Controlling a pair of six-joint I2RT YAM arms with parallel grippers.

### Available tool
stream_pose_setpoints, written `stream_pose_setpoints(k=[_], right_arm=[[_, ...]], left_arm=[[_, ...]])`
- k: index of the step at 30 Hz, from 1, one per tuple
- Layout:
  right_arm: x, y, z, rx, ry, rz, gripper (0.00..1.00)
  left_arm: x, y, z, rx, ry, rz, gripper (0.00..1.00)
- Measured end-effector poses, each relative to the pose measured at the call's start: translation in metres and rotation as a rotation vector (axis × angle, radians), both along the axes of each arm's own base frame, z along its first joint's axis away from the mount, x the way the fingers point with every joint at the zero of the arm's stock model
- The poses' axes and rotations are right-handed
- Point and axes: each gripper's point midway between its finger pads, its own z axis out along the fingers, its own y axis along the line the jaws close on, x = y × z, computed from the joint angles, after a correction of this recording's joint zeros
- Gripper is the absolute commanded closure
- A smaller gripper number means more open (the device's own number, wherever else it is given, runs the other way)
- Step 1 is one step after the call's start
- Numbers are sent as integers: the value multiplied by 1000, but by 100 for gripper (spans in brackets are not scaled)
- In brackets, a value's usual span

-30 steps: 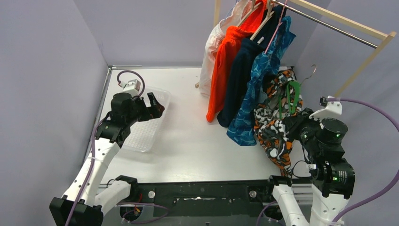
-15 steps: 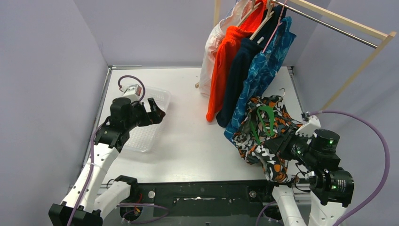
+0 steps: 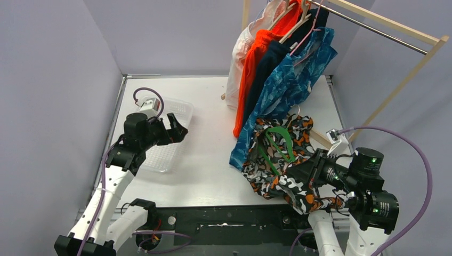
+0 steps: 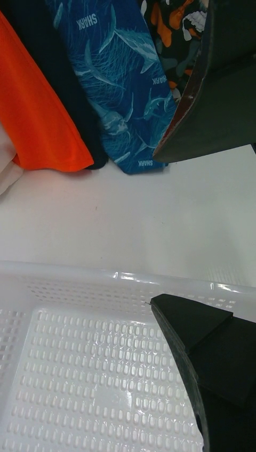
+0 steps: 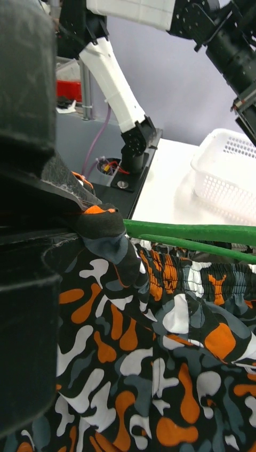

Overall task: Remove the shorts from the hanger
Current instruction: Pick up the hanger from the clothes rod.

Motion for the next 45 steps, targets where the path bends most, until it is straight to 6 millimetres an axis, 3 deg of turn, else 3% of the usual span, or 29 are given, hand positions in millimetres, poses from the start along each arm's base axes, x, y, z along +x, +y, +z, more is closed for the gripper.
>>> stream_pose_setpoints(k=[4, 9, 14, 20, 27, 32, 39, 45], right_arm=[[-2, 4, 11, 18, -30, 20, 100], [2, -12, 37, -73, -121, -82, 100], [-5, -18, 45, -92, -123, -147, 100], [-34, 5, 81, 1, -216, -46, 100], [-42, 24, 87, 120, -210, 61, 100], [-20, 24, 86, 156, -203, 54, 100], [36, 8, 71, 198, -155, -23, 100], [75, -18, 82, 113, -176, -113, 100]], left_arm=[[-1, -1, 3, -10, -8, -6, 3], [-2, -4, 0, -13, 5, -18, 3], [-3, -7, 1, -28, 7, -29, 3], [-5, -11, 1, -52, 17, -47, 3], [-5, -11, 1, -52, 18, -43, 3], [-4, -2, 3, -30, 5, 3, 3], [1, 11, 17, 2, -34, 72, 3], [6, 19, 25, 38, -52, 107, 3]])
